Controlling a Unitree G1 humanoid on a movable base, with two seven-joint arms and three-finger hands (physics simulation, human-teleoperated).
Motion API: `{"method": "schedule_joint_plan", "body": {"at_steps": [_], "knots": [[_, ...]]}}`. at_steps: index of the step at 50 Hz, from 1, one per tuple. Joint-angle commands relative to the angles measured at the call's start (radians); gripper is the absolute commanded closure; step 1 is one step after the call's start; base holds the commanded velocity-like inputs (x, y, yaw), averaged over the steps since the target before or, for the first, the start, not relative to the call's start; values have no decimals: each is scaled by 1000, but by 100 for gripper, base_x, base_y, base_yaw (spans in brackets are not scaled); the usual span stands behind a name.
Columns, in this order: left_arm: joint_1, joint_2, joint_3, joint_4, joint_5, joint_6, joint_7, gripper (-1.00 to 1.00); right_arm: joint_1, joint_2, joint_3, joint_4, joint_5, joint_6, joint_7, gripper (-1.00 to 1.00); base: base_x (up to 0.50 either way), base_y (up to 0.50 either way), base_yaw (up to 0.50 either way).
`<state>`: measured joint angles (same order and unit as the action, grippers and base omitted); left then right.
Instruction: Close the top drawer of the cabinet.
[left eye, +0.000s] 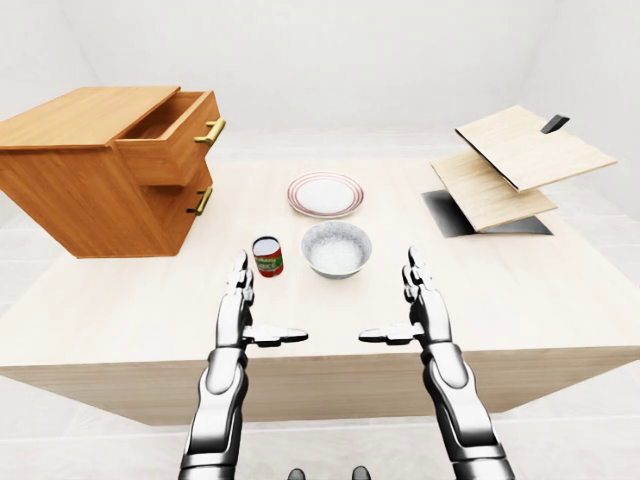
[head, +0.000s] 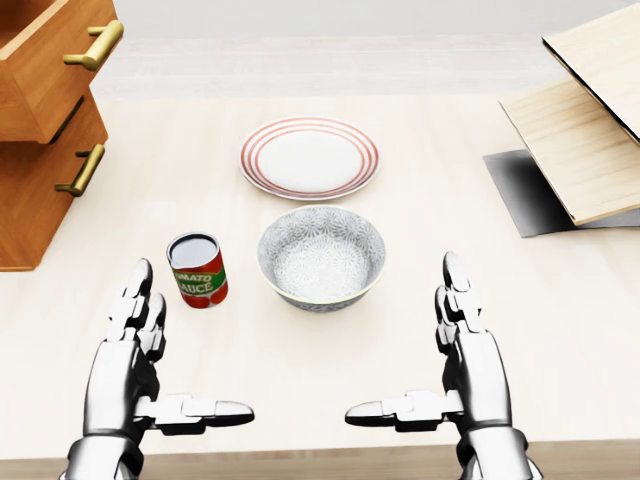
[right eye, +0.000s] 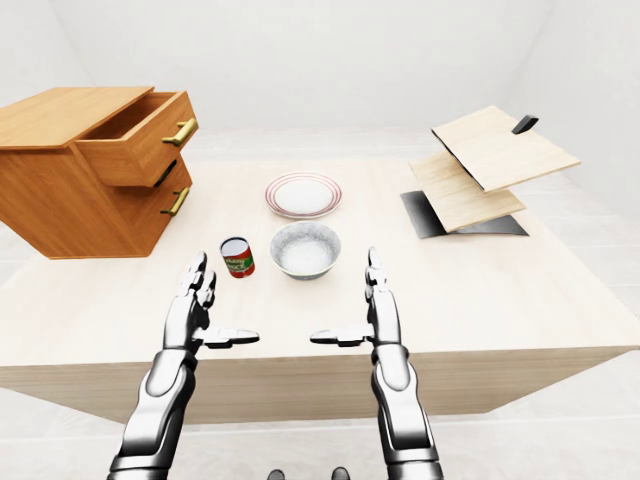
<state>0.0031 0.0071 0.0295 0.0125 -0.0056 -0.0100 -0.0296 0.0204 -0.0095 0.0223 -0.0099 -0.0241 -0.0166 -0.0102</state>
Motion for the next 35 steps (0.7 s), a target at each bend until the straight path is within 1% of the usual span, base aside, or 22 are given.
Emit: {"method": "schedule_joint_plan", "body": {"at_steps": [1,2,3,4,5,6,7,8,9,10,12,13,15,16,17,18,19,20,22,28,32,35], "knots": [[-4,-6,24,-3,1,1,-2,-100,-10,-21,-44,27,29,13,33,-100,0,0,0],[-1,-5,21,-11,-6,9,-4,-100,-11,-16,-54,27,44,15,36,-100,0,0,0],[12,-4,11,-42,2,28,0,-100,-6,-13,-56,-4,45,41,31,-100,0,0,0],[17,-3,6,-48,0,33,-2,-100,-5,-13,-56,-8,40,45,28,-100,0,0,0],[25,5,0,-49,14,18,-4,-100,8,-13,-49,-56,32,79,26,-100,0,0,0],[32,3,1,-86,-1,47,-10,-100,12,-14,-50,-79,30,97,26,-100,0,0,0],[44,8,5,-156,-7,80,-11,-100,29,-9,-67,-181,64,104,28,-100,0,0,0],[50,13,9,-196,-4,97,-8,-100,41,-9,-74,-250,81,104,31,-100,0,0,0],[54,15,16,-258,-17,97,-10,-100,51,-32,-69,-303,44,104,28,-100,0,0,0],[50,21,20,-276,6,97,6,-100,55,-34,-73,-352,49,104,35,-100,0,0,0],[49,25,26,-397,-12,97,-6,-100,56,-44,-94,-470,52,104,43,-100,0,0,0],[40,35,28,-452,-2,97,-6,-100,51,-49,-100,-569,63,104,53,-100,0,0,0],[7,30,52,-511,-32,97,-10,-100,16,-24,-151,-652,123,104,51,-100,0,0,0],[6,29,53,-511,-31,97,-11,-100,13,-44,-145,-653,97,104,53,-100,0,0,0],[-11,24,71,-502,-53,97,-11,-100,11,-49,-145,-651,89,104,59,-100,0,0,0],[-19,31,71,-492,-27,97,7,-100,-1,-45,-157,-665,102,104,61,-100,0,0,0],[-23,31,75,-526,-40,97,0,-100,-31,-18,-207,-690,157,104,48,-100,0,0,0],[-24,34,69,-538,-35,97,1,-100,-40,-29,-220,-682,145,104,31,-100,0,0,0],[-31,45,55,-551,-7,97,1,-100,-46,-45,-224,-689,148,104,39,-100,0,0,0],[-91,57,90,-639,-17,97,0,-100,-65,-71,-231,-717,145,104,40,-100,0,0,0],[-139,70,99,-692,-20,97,5,-100,-126,-96,-270,-787,161,104,29,-100,0,0,0],[-159,69,105,-723,-26,97,13,-100,-137,-99,-280,-790,167,104,27,-100,0,0,0]]}}
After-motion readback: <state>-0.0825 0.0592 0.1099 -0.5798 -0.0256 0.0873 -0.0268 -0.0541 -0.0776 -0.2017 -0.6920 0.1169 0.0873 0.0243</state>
